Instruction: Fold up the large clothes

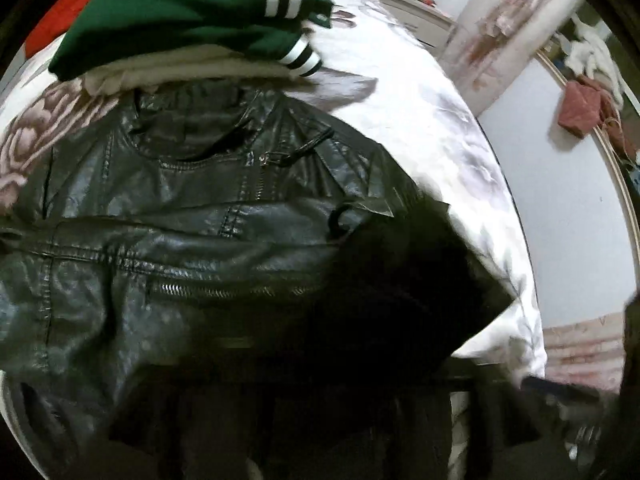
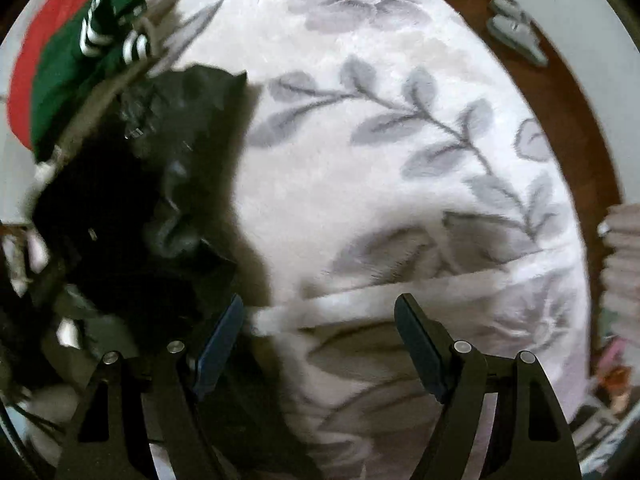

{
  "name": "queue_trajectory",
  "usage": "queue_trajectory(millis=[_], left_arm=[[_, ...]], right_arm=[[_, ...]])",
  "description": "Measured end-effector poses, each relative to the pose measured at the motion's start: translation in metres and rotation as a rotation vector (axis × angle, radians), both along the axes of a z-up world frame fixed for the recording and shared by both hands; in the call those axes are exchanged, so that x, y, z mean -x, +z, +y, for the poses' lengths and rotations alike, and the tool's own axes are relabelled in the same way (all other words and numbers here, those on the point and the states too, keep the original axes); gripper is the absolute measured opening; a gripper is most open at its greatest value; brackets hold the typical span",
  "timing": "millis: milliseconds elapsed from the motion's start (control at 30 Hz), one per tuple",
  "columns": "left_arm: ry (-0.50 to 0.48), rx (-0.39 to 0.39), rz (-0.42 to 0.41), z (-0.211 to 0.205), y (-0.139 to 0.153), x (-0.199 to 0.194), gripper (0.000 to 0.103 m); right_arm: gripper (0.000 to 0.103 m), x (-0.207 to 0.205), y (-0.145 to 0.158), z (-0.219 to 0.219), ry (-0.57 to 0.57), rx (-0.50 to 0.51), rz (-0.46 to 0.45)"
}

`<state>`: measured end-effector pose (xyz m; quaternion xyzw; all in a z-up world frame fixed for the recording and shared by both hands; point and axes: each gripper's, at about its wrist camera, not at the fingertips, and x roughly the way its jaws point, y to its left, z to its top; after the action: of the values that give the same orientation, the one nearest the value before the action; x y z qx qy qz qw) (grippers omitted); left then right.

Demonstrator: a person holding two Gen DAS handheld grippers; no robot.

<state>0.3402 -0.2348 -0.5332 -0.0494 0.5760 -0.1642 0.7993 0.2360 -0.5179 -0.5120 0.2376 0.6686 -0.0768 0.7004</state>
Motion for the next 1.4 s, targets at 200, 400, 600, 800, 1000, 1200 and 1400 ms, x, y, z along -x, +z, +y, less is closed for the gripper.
queue_trajectory(millis=[200, 400, 600, 800, 1000, 1200, 1400], left_arm=[[0.061, 0.047, -0.005, 0.073, 0.056, 0.012, 0.088], [0.339, -0.221, -0.037, 0.204, 0.051, -0.010, 0.088], [0.441, -0.383, 0.129, 0.278, -0.040, -0.041, 0.091], [0.449, -0.348, 0.127, 0.285, -0.068, -0.041, 0.103], [0.454, -0.290, 0.148, 0.288, -0.061, -0.038, 0.103], [0.451, -0.363, 0.020, 0.278, 0.002, -0.004, 0.103], [0.557, -0.487, 0.007, 0.304, 0.006, -0.004, 0.103]], right_arm=[[0.080, -0.024, 0.020, 0.002, -0.082, -0.168, -0.089], [0.080, -0.080, 0.014, 0.048, -0.022, -0.305, -0.084], [0.015, -0.105, -0.008, 0.099, 0.106, -0.093, 0.001], [0.005, -0.103, 0.036, 0.109, 0.154, 0.005, -0.166], [0.006, -0.123, -0.033, 0.104, 0.185, 0.039, 0.049], [0.019, -0.113, 0.015, 0.081, 0.130, -0.013, 0.010], [0.022, -0.112, 0.042, 0.102, 0.258, -0.071, -0.080]])
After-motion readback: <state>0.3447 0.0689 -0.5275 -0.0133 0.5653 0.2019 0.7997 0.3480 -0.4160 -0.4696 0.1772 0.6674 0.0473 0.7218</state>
